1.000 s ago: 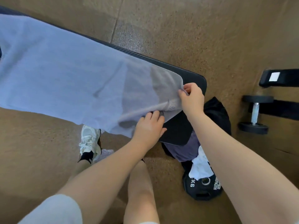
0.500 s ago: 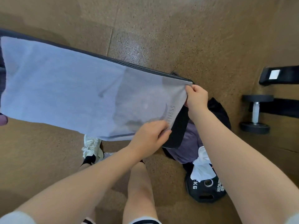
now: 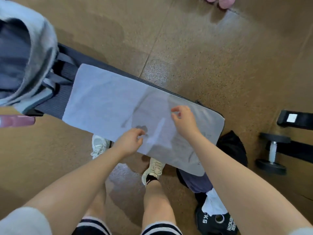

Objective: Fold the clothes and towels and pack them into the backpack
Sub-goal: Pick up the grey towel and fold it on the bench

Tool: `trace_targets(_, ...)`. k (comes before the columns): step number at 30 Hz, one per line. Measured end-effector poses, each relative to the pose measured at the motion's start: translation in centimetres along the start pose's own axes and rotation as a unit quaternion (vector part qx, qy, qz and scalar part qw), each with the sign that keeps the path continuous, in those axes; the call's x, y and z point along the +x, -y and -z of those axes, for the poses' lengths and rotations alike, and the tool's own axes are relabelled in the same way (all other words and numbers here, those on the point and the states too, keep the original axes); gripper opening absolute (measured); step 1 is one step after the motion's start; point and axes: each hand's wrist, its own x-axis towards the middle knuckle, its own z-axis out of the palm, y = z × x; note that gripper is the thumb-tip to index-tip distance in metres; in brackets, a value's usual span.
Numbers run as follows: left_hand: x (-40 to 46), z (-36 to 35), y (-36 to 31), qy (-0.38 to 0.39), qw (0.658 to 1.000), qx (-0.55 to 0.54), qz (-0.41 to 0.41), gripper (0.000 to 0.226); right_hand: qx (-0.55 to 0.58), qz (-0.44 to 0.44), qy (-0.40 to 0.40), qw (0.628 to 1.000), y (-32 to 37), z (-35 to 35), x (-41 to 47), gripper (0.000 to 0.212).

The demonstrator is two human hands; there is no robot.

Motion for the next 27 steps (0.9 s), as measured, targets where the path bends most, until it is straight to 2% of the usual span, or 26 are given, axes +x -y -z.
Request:
trace_targets(6, -2.1, 8.2, 12.3, -0.188, 0.971, -0.067, 0.128, 0.041, -0.007, 0.109, 0.073, 0.991, 13.5, -8.1, 2.5, 0.022)
trace_targets(10, -2.4, 10.2, 18.4, -0.263, 0.945, -0.071, 0.18, 0.04, -0.083, 0.198, 0.1, 0.972, 20.1, -14.3, 4.7, 0.023)
trace_targets(15, -1.3, 8.3, 22.1, -0.262, 0.94, -0.104, 0.193, 0.042, -0.235, 0.288, 0.094, 0.924, 23.8, -19.8, 7.2, 0.031)
trace_targets(19, -0.4, 6.8, 22.6, -0.287, 0.907, -0.22, 0.217, 0.006, -0.422, 0.335, 0.156, 0.828, 25.0, -21.5, 8.1, 0.043)
trace_targets(20, 0.0, 6.4, 22.8, -0.287, 0.905, -0.226, 0.217, 0.009, -0.452, 0.335, 0.153, 0.813, 25.2, -21.4, 8.1, 0.041)
trace_targets(25, -1.1, 6.9, 22.9, -0.306, 0.912, -0.228, 0.152, 0.016, -0.519, 0.326, 0.073, 0.787, 25.3, -19.3, 8.6, 0.029)
trace_targets(27, -2.0, 7.3, 22.9, -0.306, 0.91, -0.252, 0.124, 0.017, -0.48, 0.334, 0.043, 0.81, 25.5, -18.0, 8.3, 0.025)
